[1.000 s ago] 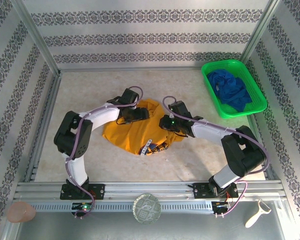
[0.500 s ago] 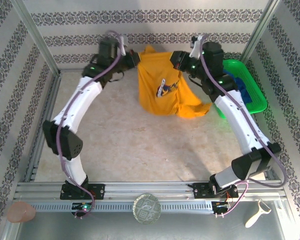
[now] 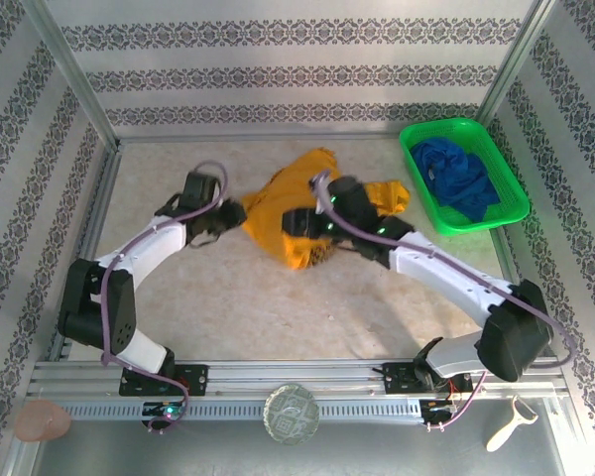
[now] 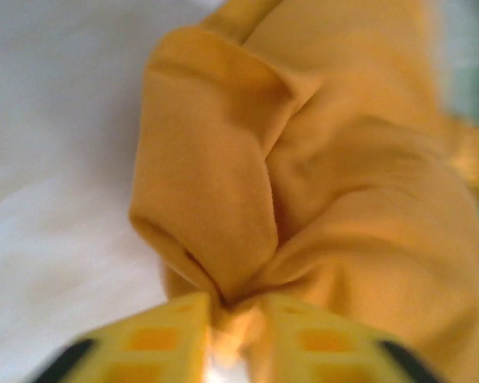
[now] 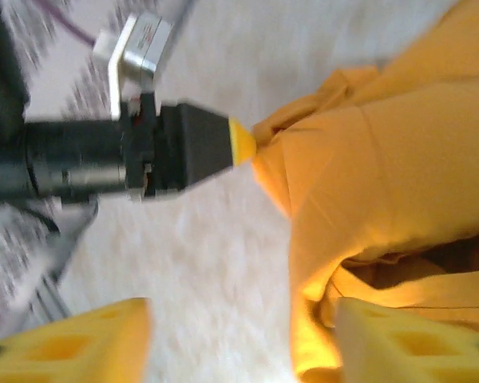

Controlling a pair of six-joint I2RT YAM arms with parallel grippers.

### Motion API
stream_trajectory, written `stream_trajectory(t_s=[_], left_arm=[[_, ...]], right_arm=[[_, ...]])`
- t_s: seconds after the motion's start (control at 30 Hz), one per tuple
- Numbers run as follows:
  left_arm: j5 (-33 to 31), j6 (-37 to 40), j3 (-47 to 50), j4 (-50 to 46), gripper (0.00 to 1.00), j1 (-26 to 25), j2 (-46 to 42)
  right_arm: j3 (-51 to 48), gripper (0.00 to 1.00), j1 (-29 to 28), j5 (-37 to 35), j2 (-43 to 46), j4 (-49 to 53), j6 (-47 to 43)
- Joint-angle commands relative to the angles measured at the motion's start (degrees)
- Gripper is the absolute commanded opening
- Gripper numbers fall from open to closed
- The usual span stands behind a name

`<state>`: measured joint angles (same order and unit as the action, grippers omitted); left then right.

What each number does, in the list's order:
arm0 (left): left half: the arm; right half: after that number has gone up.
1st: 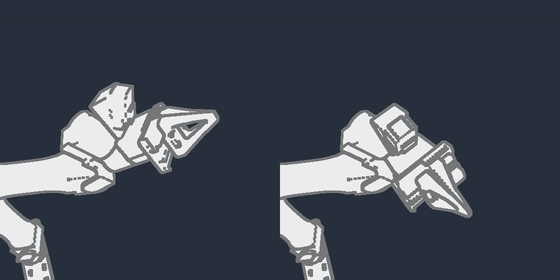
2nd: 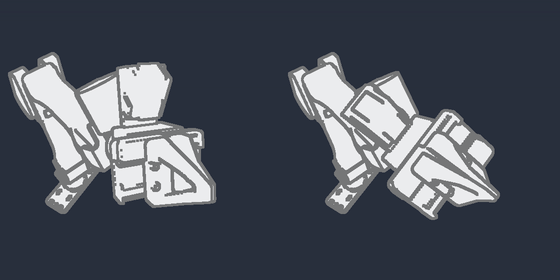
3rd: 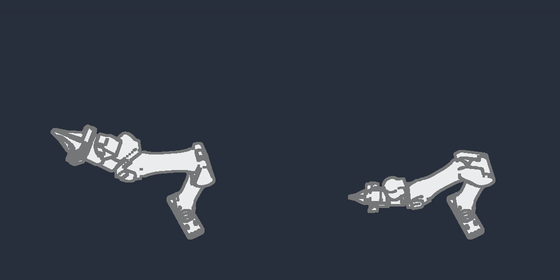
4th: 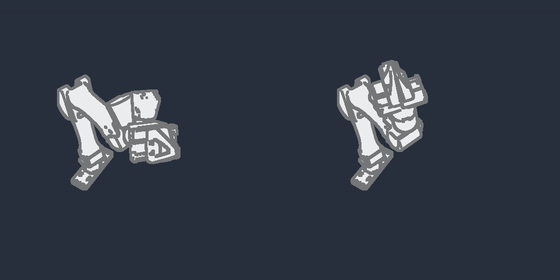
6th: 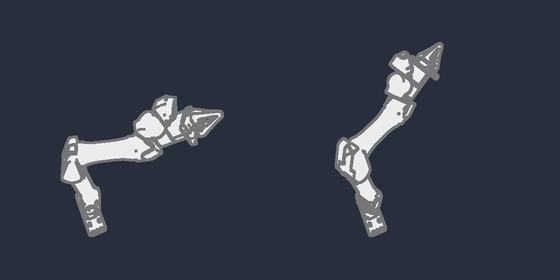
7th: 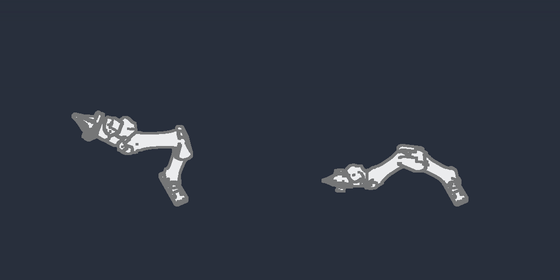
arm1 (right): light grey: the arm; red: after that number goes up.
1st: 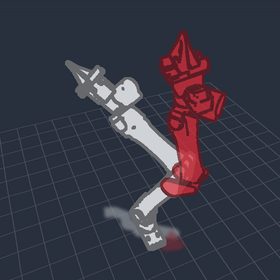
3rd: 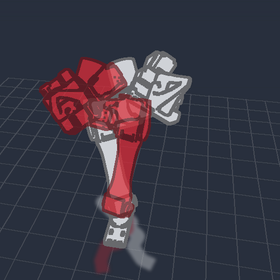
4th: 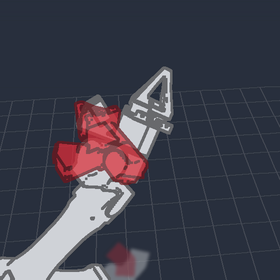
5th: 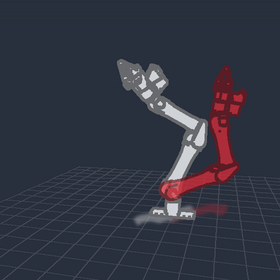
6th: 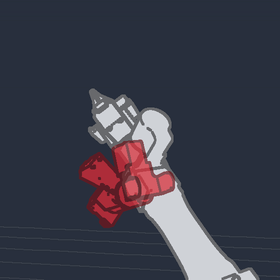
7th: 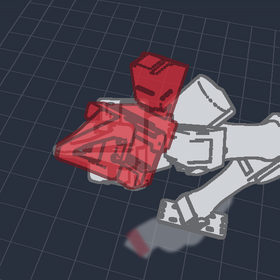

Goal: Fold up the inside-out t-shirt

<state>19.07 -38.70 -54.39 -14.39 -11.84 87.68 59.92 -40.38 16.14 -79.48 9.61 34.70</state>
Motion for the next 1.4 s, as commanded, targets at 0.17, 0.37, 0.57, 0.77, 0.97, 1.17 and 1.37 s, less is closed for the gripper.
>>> stream_trajectory(t_s=[0.17,0.37,0.57,0.77,0.97,1.17,1.37], left_arm=[[-2.04,6.18,5.37,-3.91,0.68,3.6,-13.99],[-7.75,10.59,2.99,-9.05,0.76,-10.94,-15.91],[-12.48,12.07,-2.59,-9.62,0.77,-22.26,-4.41],[-18.68,10.57,-6.05,-12.09,0.69,-24.55,5.5],[-21.73,8.21,-4.09,-10.16,0.52,-24.46,7.12],[-19.76,7.24,-2.9,-6.73,0.0,-23.07,8.36],[-18.63,4.94,-0.83,-4.08,0.0,-22.36,1.83]], right_arm=[[-9.78,0.78,9.07,-5.01,11.13,0.38,-0.49],[-13.93,0.79,9.63,-6.28,5.89,3.76,-1.39],[-18.08,0.77,8.78,-5.18,2.37,-2.55,3.76],[-17.39,0.72,4.87,-4.91,1.01,-2.94,2.24],[-15.58,0.7,2.34,-3.73,-1.32,-3.62,-1.51],[-9.66,0.74,0.83,-1.47,-7.92,-2.95,-4.65],[-3.18,0.74,-0.87,-0.65,-15.68,-2.31,-5.87]])
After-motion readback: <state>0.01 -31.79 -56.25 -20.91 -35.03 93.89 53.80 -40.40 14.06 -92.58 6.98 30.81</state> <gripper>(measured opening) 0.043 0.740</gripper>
